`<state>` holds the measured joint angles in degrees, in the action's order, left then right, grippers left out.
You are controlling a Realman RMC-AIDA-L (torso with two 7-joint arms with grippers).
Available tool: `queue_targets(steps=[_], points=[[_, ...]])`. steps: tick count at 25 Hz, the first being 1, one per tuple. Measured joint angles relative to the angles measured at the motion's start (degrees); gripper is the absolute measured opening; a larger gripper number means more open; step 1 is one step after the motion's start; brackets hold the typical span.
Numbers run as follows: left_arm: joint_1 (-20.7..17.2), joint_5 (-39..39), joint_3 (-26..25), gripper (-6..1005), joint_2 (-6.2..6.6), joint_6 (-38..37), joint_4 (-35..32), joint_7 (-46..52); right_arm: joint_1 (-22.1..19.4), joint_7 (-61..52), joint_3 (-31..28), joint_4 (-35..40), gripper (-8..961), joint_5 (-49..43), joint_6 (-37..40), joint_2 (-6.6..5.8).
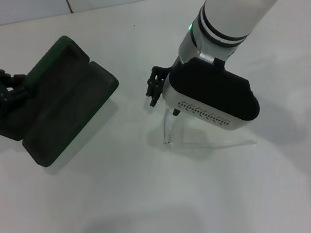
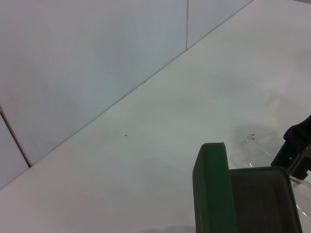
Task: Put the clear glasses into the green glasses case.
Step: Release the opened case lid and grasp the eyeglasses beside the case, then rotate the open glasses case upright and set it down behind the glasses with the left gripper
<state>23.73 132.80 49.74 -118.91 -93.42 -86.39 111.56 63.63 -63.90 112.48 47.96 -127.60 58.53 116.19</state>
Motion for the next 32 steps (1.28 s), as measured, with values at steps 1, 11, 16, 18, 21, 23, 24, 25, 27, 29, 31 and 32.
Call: queue_targets(steps=[1, 11, 16, 18, 21, 23, 24, 25, 27, 29, 31, 32], points=[[-0.1, 0.0, 0.0, 210, -0.01, 0.0, 0.0, -0.1, 0.0, 0.0, 0.0, 0.0, 487, 0.1, 0.0, 0.00], [-0.5, 0.0, 0.0, 210, -0.08, 0.0, 0.0, -0.5, 0.1, -0.2, -0.3, -0.7, 312, 1.7, -0.5, 0.00], [-0.6, 0.0, 0.0, 210, -0.09, 0.0, 0.0, -0.5, 0.2, -0.9, -0.4, -0.4, 151, 1.3, 1.0, -0.01], [-0.6, 0.0, 0.0, 210, -0.09, 0.0, 0.0, -0.5, 0.0, -1.2, -0.6, 0.0, 112, 0.8, 1.3, 0.00], [-0.6, 0.0, -0.1, 210, -0.09, 0.0, 0.0, -0.6, -0.5, -1.7, -2.2, 0.9, 73, -0.3, 3.1, 0.00], [-0.7, -0.6, -0.2, 210, -0.05, 0.0, 0.0, -0.6, -1.0, -1.9, -3.6, 2.0, 72, -0.6, 4.6, 0.00], [-0.7, -0.9, -0.3, 210, -0.02, 0.0, 0.0, -0.6, -1.4, -2.3, -4.5, 2.8, 72, -1.1, 5.4, 0.00], [-0.9, -1.4, -0.6, 210, 0.07, 0.0, 0.0, -0.6, -1.9, -2.7, -5.7, 4.2, 72, -2.0, 6.3, -0.01], [-1.1, -2.1, -1.4, 210, 0.17, -0.2, -0.2, -0.7, -3.0, -3.2, -7.6, 6.7, 71, -3.3, 7.8, -0.01], [-1.2, -2.3, -1.8, 210, 0.26, -0.3, -0.3, -0.9, -4.9, -3.4, -10.4, 10.8, 70, -4.7, 10.7, 0.00], [-1.2, -2.3, -2.0, 210, 0.32, -0.3, -0.3, -1.0, -6.0, -4.4, -13.0, 13.6, 70, -5.5, 13.4, 0.00], [-1.2, -2.3, -2.0, 210, 0.33, -0.4, -0.3, -1.2, -6.4, -5.0, -14.4, 15.0, 69, -5.8, 14.9, -0.06]])
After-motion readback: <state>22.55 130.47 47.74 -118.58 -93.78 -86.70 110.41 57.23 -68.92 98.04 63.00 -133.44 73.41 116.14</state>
